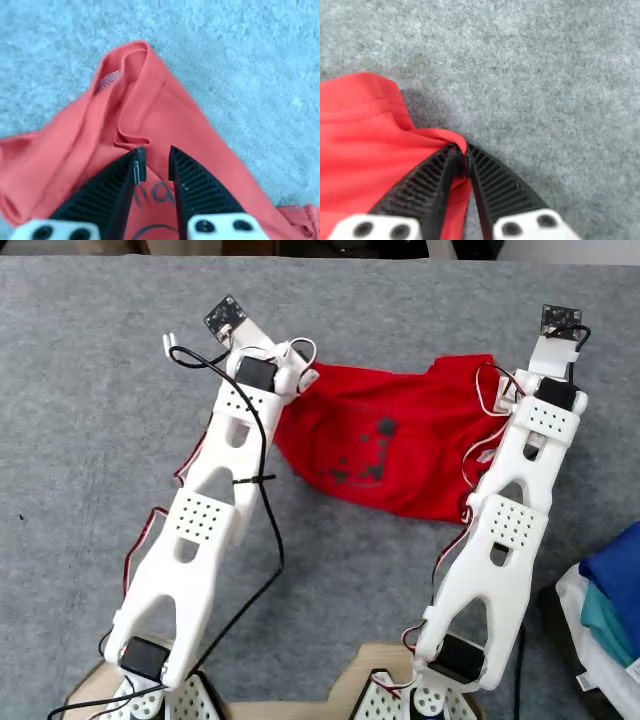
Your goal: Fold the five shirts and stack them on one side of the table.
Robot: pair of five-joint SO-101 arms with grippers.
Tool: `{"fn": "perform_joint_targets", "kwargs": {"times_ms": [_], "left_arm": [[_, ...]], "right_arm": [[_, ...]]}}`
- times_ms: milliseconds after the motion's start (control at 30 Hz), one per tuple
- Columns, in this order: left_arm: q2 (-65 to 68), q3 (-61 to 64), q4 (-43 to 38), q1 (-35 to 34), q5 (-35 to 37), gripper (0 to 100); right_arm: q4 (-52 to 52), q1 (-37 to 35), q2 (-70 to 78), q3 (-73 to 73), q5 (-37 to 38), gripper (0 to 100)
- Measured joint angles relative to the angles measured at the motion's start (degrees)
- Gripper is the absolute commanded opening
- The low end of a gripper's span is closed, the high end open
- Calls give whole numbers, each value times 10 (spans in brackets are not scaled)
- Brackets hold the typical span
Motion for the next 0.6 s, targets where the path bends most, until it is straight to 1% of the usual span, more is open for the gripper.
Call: {"fn": "perform_joint_targets", "kwargs": {"times_ms": [67, 200, 367, 600], "left_arm": [[10, 0, -1, -8, 0, 76], [18, 0, -11, -17, 2, 19], [18, 0, -14, -17, -16, 20], [18, 0, -22, -17, -18, 20]], "right_arm": [[0, 0, 0, 0, 0, 6], [0, 0, 0, 0, 0, 6], [0, 0, 0, 0, 0, 6], [0, 0, 0, 0, 0, 6]]}}
